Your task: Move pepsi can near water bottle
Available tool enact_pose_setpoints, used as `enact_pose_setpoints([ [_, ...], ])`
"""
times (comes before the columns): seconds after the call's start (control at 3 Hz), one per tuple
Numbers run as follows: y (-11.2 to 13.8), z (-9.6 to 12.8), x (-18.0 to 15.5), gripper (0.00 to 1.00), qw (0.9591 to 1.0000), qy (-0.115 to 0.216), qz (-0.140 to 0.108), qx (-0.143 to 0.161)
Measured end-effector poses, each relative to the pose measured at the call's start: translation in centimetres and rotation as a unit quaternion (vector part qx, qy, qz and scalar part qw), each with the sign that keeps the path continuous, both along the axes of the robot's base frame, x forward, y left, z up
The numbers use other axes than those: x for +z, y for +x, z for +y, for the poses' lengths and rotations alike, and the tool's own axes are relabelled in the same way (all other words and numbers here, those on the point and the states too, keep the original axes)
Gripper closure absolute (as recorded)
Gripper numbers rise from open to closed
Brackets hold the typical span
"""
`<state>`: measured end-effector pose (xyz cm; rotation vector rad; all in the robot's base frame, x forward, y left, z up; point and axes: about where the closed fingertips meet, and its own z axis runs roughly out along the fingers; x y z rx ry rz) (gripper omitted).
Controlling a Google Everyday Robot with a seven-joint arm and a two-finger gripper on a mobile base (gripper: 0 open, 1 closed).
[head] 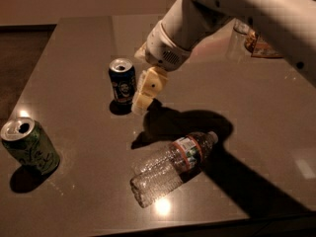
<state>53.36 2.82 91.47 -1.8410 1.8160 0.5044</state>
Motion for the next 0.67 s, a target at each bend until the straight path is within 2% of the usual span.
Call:
enact_pose_setpoints([
  [0.33, 1.4, 2.6, 0.0, 0.00, 0.9998, 0.014, -0.004, 0.015],
  [0.67, 2.9, 4.4, 0.1, 0.26, 0.9997, 0.018, -0.005, 0.015],
])
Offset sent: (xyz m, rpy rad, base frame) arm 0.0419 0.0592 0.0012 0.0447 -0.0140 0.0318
